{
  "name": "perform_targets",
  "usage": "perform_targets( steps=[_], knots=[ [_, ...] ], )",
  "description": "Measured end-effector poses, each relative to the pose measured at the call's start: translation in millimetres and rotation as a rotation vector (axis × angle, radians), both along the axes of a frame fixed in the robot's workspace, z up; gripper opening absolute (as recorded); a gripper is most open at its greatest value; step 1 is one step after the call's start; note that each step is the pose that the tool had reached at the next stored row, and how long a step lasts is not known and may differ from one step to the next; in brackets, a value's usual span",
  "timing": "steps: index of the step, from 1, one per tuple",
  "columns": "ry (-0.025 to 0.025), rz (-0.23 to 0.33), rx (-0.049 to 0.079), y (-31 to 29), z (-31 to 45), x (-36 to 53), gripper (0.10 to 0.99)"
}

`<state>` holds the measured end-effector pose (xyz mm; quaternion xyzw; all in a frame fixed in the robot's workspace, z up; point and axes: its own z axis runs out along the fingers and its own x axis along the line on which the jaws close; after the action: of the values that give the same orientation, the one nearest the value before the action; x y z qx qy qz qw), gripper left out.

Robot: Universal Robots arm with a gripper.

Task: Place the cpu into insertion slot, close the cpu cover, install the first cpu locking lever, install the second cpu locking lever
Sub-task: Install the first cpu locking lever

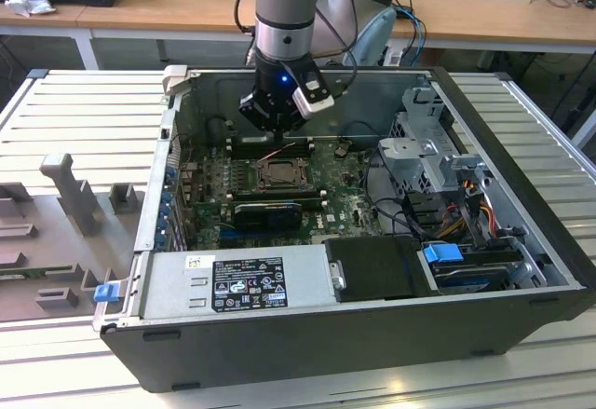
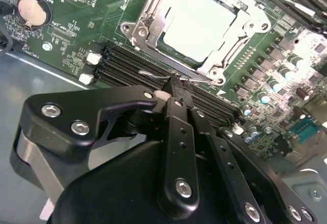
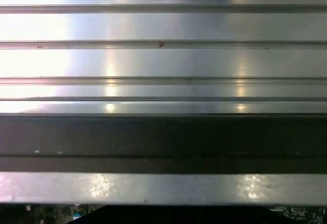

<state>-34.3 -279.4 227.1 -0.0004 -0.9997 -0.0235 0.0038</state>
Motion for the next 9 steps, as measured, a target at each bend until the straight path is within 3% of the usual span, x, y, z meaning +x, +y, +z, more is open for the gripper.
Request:
perform_targets(
  steps=[4, 9],
  knots=[
    [0.0001, 0.001, 0.000, 1.0, -2.7, 9.7, 0.106],
    [0.0001, 0.003, 0.000, 1.6, -7.2, 14.4, 0.106]
  ],
)
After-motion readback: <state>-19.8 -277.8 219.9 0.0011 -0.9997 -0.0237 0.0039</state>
